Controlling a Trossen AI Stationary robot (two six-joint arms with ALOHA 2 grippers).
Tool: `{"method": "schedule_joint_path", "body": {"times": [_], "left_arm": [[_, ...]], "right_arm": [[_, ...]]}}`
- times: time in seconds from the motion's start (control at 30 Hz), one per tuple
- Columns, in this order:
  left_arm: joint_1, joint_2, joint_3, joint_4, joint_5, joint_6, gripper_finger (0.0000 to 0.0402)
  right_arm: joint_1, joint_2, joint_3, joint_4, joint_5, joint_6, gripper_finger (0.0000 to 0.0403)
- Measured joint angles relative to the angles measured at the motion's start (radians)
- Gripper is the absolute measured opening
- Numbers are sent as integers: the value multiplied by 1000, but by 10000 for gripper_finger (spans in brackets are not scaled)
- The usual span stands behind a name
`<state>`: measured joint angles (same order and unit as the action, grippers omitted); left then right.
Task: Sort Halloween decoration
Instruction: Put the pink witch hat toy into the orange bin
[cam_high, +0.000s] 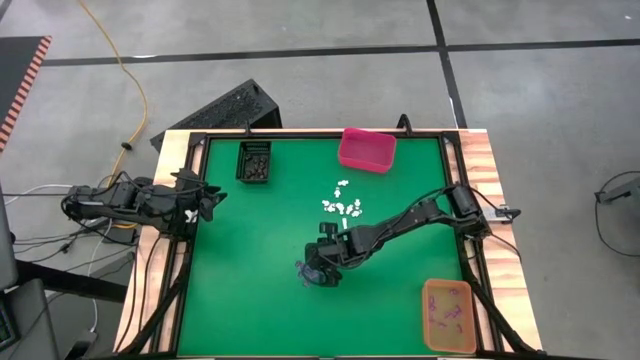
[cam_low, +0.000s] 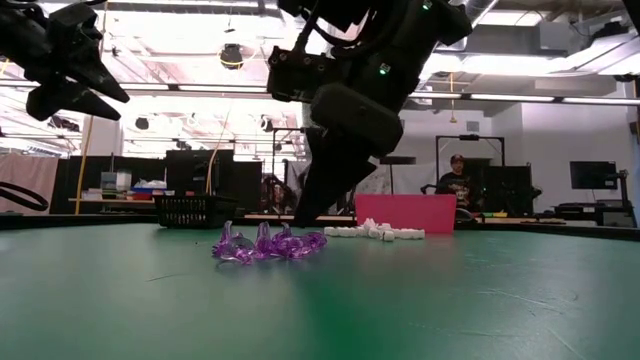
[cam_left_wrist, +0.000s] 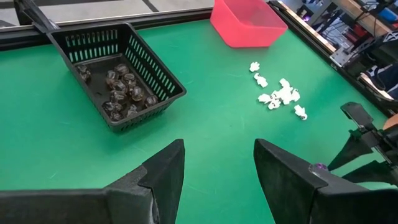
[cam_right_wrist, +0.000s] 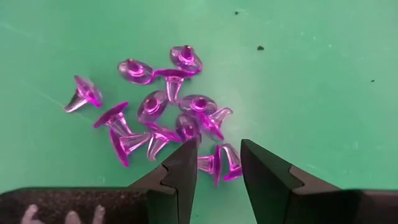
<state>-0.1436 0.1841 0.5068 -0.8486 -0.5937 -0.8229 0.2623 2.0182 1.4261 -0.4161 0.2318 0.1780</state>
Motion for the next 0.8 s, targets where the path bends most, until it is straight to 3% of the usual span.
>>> {"method": "schedule_joint_path", "body": {"times": [0.47, 0.8], "left_arm": [[0, 0, 1, -8, 5, -9, 183], [0, 0, 1, -17, 3, -10, 183]], "right_arm": [[4, 51, -4, 13, -19, 35, 142], [6, 54, 13, -30, -18, 84, 21]]}}
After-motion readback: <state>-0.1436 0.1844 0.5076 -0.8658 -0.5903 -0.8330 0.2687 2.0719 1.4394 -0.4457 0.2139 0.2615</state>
